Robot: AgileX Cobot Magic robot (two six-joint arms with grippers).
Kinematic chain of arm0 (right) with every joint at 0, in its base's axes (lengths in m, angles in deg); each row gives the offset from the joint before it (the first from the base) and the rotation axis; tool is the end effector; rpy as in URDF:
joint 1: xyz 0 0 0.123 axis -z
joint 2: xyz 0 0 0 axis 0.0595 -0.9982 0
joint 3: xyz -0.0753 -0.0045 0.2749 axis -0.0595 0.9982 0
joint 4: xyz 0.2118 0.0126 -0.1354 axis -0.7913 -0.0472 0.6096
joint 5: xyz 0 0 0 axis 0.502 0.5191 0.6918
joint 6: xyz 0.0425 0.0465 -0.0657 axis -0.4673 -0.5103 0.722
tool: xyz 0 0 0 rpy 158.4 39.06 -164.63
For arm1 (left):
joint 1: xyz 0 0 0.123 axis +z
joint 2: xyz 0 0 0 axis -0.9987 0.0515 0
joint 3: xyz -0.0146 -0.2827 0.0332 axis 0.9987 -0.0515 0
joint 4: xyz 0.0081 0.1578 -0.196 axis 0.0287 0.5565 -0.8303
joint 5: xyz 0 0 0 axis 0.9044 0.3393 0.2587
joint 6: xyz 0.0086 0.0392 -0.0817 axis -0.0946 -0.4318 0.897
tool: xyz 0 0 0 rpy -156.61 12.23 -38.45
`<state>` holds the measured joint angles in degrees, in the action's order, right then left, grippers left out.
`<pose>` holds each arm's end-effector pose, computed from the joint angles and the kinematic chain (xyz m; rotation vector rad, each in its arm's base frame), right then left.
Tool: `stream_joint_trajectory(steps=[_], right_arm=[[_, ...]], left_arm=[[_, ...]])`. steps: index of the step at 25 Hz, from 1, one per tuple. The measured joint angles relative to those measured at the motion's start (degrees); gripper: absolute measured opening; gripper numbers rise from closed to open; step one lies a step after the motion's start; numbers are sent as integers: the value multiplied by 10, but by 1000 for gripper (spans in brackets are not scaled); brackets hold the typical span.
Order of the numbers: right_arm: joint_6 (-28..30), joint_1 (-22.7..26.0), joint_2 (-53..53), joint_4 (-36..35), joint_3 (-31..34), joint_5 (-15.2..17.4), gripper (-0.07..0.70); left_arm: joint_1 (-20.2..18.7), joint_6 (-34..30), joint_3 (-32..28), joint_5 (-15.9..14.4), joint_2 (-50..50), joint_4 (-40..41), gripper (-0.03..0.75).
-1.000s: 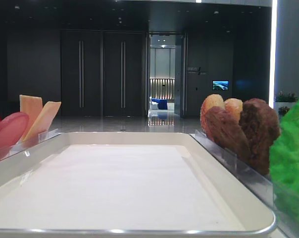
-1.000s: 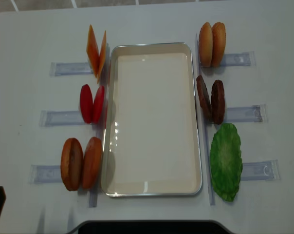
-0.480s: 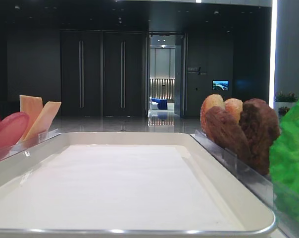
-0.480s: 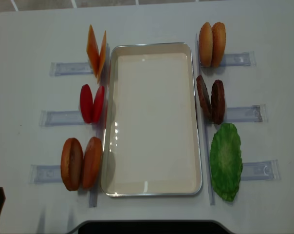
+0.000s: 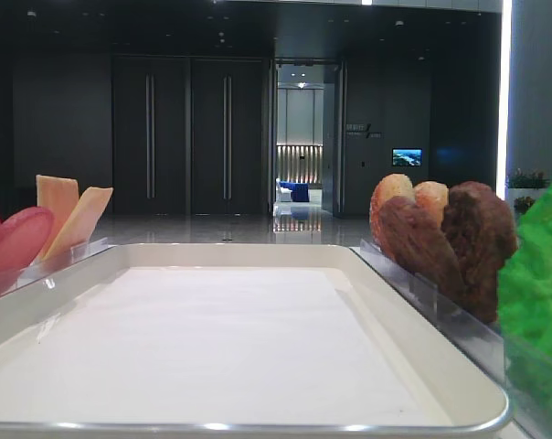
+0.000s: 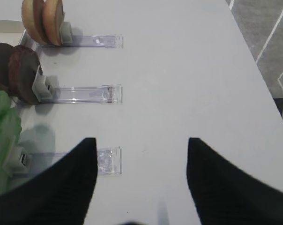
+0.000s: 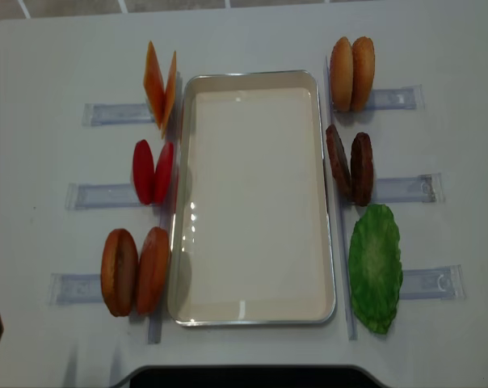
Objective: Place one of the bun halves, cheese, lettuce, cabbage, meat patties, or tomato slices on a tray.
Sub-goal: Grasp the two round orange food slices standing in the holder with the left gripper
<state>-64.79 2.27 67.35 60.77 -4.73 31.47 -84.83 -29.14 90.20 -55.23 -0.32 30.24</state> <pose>-0.0102 -0.0002 0.2733 -0.0563 2.1013 -0.0083 -0.0099 0.0034 0.2692 0.0211 2.0919 0.1158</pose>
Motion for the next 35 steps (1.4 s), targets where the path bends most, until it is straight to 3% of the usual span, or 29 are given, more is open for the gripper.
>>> stream_joint_trajectory(steps=[7, 12, 25, 35], right_arm=[[0, 0, 0, 0, 0, 0, 405], [0, 0, 0, 0, 0, 0, 405], [0, 0, 0, 0, 0, 0, 405], [0, 0, 0, 0, 0, 0, 405]], left_arm=[[0, 0, 17, -36, 26, 1, 561], [0, 30, 36, -39, 89, 2, 559], [0, 68, 152, -72, 328, 2, 558], [0, 78, 171, -71, 511, 2, 557]])
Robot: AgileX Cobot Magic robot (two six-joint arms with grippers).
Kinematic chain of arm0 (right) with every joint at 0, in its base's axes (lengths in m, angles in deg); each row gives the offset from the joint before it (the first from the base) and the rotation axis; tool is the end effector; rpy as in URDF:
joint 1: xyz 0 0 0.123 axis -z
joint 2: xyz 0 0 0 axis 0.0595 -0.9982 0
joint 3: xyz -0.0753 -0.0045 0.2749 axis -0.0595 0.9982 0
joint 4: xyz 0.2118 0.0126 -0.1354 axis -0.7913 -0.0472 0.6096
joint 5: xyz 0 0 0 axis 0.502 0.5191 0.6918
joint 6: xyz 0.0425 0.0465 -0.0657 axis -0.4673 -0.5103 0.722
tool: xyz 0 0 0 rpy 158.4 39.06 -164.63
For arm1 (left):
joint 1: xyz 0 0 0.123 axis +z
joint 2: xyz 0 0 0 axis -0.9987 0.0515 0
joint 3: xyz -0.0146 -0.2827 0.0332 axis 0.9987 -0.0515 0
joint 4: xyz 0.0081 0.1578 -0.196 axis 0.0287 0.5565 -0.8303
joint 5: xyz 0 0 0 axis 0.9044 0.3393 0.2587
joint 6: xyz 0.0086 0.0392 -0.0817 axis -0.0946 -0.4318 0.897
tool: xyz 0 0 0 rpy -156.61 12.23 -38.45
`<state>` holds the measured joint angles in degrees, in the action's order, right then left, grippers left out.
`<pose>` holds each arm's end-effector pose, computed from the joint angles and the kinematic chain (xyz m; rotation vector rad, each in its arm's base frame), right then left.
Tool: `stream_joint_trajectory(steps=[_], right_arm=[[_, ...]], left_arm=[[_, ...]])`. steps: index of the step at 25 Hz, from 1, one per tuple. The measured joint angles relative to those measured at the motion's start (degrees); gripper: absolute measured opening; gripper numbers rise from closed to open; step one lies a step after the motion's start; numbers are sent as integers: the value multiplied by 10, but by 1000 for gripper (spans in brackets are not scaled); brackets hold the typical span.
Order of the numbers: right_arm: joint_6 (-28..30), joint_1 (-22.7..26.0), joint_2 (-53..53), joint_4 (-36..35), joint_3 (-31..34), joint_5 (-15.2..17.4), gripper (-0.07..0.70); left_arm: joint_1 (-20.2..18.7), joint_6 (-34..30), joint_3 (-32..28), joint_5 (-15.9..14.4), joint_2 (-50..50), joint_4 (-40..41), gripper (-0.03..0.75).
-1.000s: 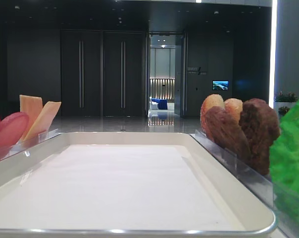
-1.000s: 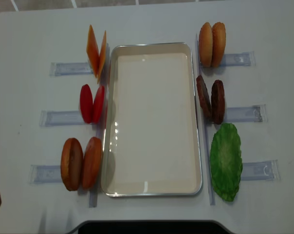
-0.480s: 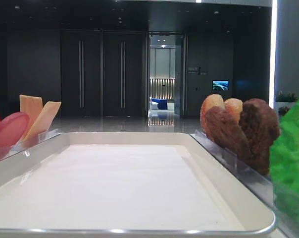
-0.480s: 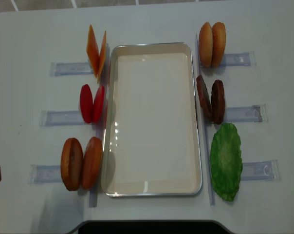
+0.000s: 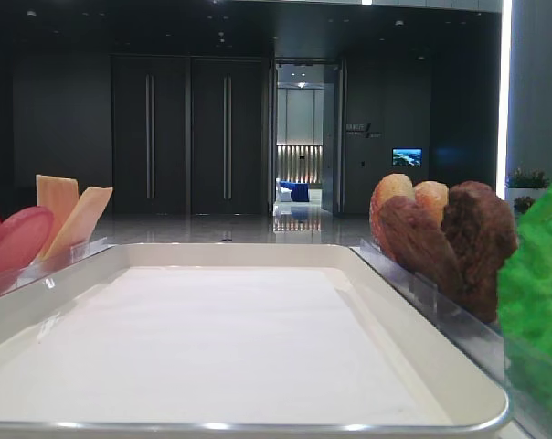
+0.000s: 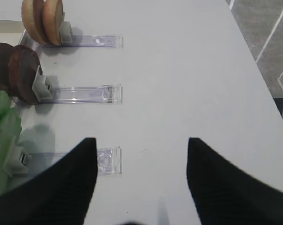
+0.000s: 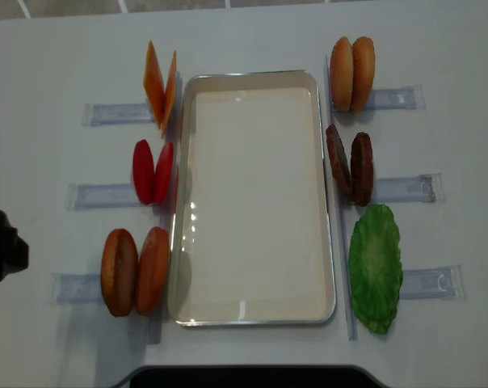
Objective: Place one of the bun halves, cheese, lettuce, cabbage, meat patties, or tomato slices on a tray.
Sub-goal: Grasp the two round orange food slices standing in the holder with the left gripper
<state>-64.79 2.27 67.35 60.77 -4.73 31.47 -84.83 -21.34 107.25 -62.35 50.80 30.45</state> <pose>-0.0102 -0.0002 0.2733 -0.0563 2.1013 -0.0083 0.1268 0.0092 0.3007 -0.1462 2.8045 0.0603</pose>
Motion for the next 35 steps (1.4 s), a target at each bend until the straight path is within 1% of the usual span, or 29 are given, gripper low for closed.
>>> stream_joint_trajectory(steps=[3, 7, 14, 19, 26, 35], right_arm=[[0, 0, 0, 0, 0, 0, 405], [0, 0, 0, 0, 0, 0, 405], [0, 0, 0, 0, 0, 0, 405], [0, 0, 0, 0, 0, 0, 405], [0, 0, 0, 0, 0, 0, 405], [0, 0, 0, 0, 0, 0, 405]], left_arm=[[0, 5, 0, 3, 43, 0, 557], [0, 7, 0, 7, 70, 0, 555], [0, 14, 0, 32, 95, -18, 555], [0, 32, 0, 34, 105, -21, 555], [0, 36, 0, 34, 108, -36, 554], [0, 6, 0, 34, 108, -70, 537]])
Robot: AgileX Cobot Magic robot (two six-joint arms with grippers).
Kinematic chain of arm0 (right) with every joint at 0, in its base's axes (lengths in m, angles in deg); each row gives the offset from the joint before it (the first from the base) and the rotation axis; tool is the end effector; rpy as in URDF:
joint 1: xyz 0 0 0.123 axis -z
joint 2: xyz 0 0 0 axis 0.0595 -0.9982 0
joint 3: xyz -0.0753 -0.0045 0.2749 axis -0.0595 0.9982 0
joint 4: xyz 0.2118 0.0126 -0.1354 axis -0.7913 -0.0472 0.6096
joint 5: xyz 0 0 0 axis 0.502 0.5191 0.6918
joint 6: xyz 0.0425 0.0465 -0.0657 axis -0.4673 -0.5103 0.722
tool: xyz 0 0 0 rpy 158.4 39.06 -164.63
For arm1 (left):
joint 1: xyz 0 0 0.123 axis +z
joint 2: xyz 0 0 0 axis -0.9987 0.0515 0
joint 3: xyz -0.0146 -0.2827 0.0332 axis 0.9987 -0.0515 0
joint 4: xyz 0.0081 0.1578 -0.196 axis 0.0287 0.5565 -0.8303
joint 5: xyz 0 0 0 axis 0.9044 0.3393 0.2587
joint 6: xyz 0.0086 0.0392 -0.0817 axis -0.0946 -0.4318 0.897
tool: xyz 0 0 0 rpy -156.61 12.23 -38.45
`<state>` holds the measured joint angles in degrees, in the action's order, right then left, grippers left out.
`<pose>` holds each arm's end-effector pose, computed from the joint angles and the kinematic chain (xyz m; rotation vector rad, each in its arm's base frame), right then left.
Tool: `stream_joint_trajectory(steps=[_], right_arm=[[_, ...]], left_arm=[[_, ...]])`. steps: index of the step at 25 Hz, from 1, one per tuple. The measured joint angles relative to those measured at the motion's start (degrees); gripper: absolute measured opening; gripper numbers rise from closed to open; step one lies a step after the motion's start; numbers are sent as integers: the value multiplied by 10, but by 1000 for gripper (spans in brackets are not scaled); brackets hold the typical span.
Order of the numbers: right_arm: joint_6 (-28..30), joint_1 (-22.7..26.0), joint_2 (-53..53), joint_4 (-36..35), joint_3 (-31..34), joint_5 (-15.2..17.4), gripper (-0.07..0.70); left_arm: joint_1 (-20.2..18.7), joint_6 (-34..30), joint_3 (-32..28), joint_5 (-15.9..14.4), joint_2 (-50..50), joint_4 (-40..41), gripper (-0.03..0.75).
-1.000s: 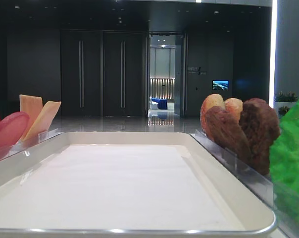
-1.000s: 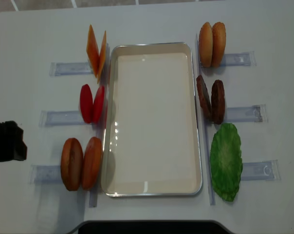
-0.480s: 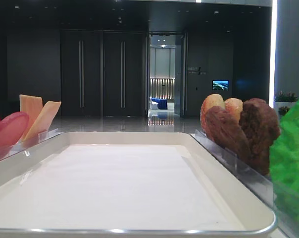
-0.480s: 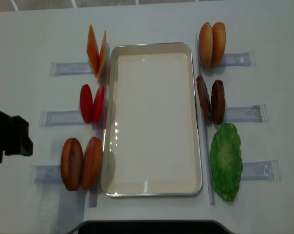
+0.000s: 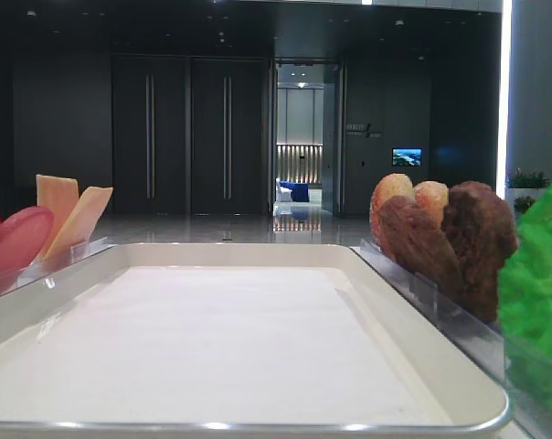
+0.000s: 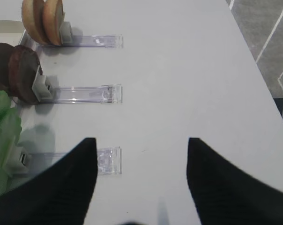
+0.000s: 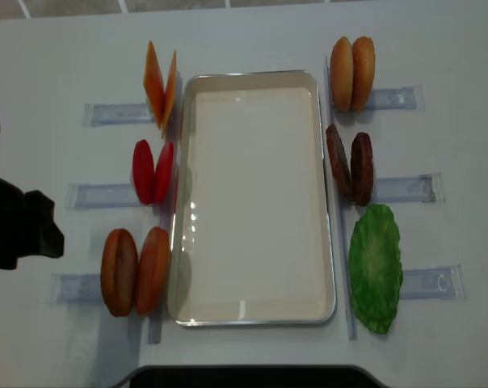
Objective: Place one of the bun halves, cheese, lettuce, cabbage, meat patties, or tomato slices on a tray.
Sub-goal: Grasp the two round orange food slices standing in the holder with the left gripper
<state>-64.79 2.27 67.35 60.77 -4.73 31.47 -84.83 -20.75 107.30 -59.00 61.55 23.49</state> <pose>-0.0102 -0.0002 0.2733 -0.0563 2.1013 -0.0083 0.1634 0.0003 0.2752 -0.2096 2.9302 -0.1099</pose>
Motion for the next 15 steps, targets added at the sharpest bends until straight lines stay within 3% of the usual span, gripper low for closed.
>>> stream_joint_trajectory(steps=[9, 12, 15], right_arm=[[0, 0, 0, 0, 0, 0, 405], [0, 0, 0, 0, 0, 0, 405], [0, 0, 0, 0, 0, 0, 405]], left_arm=[[-10, -76, 0, 0, 0, -42, 536], [-55, -73, 0, 5, 0, -37, 536], [-110, -24, 0, 16, 0, -13, 536]])
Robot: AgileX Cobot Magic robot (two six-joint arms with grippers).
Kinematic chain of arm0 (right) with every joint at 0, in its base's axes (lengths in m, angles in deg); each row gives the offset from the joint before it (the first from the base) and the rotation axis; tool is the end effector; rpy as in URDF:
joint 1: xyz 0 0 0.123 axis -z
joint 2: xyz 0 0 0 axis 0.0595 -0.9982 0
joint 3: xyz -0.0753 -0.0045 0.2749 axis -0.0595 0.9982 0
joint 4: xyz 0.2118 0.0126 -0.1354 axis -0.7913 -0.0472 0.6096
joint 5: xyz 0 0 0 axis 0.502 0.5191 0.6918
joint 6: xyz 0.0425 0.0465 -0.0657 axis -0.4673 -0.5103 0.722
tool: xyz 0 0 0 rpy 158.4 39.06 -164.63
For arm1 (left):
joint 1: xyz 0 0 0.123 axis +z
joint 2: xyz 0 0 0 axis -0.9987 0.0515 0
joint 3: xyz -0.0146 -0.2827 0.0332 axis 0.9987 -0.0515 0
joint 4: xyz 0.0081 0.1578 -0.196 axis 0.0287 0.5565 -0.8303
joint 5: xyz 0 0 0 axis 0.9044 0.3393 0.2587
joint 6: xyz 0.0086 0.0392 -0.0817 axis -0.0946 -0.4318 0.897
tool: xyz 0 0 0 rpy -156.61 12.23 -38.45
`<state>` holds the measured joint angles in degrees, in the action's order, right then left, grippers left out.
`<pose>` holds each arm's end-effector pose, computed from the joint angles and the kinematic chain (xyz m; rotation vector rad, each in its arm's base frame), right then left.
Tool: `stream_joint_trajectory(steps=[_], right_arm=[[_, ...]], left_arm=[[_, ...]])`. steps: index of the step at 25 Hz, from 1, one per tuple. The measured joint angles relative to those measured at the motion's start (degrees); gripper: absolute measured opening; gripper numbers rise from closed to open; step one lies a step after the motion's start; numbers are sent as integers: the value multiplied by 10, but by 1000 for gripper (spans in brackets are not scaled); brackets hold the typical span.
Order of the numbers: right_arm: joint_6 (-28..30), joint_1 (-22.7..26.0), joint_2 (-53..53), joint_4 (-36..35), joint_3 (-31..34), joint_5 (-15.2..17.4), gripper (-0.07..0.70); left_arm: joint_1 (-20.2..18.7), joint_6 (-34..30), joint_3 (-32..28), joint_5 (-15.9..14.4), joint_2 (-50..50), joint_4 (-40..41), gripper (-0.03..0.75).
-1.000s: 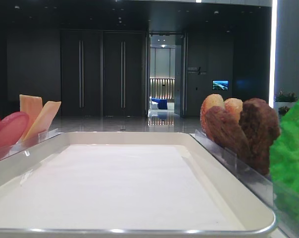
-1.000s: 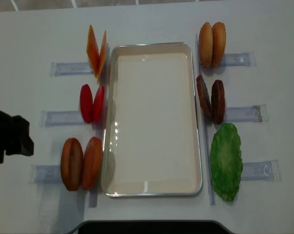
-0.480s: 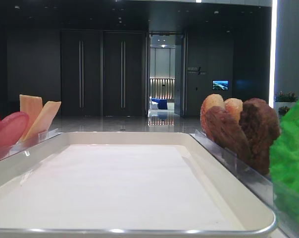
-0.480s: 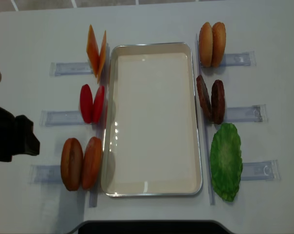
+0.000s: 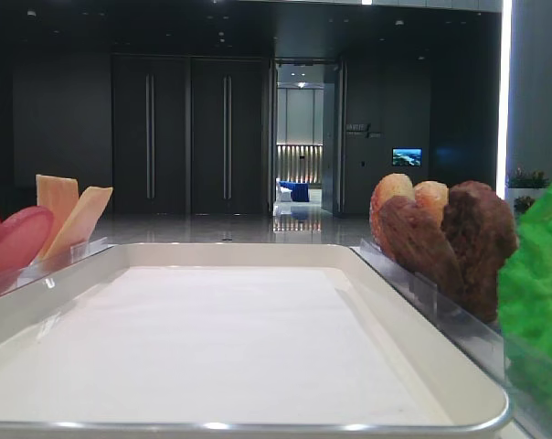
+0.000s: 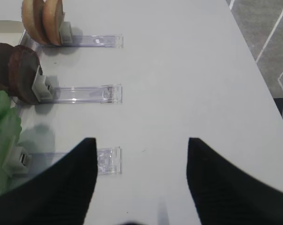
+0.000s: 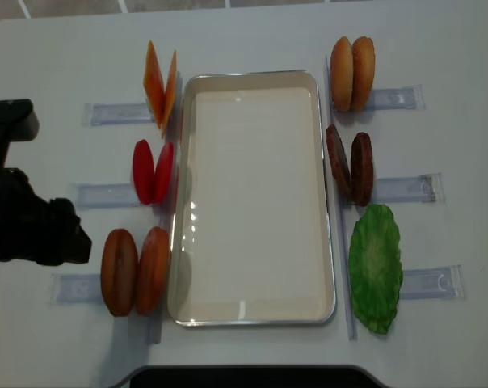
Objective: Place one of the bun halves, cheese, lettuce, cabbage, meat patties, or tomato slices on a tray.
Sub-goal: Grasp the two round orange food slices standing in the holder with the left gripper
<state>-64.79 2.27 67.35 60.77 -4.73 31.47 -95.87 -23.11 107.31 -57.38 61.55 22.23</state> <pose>-0.0102 -0.0002 0.2733 -0.0563 2.1013 -0.0083 0.1627 -0.0331 0.2759 0.1218 2.9126 -0.1657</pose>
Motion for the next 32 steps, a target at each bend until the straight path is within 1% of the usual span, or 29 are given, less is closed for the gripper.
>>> stream_joint_trajectory(steps=[4, 6, 8, 12, 15, 17, 20, 26, 29, 32], right_arm=[[0, 0, 0, 0, 0, 0, 405], [0, 0, 0, 0, 0, 0, 400], [0, 0, 0, 0, 0, 0, 393], [0, 0, 0, 0, 0, 0, 391], [0, 0, 0, 0, 0, 0, 391], [0, 0, 0, 0, 0, 0, 391], [0, 0, 0, 0, 0, 0, 391], [0, 0, 0, 0, 0, 0, 391], [0, 0, 0, 0, 0, 0, 391], [0, 0, 0, 0, 0, 0, 391]], left_arm=[[-55, 64, 0, 19, 0, 8, 536], [-80, 81, 0, 29, 1, 7, 536], [-107, 97, 0, 30, 9, 7, 536], [-152, 148, 0, 38, 44, 21, 535], [-180, 182, 0, 56, 72, 34, 534], [-195, 194, 1, 72, 86, 35, 534], [-215, 211, 21, 77, 107, 34, 534], [-263, 251, 73, 77, 154, 42, 534], [-279, 270, 77, 77, 177, 47, 534], [-282, 290, 77, 69, 187, 54, 534]])
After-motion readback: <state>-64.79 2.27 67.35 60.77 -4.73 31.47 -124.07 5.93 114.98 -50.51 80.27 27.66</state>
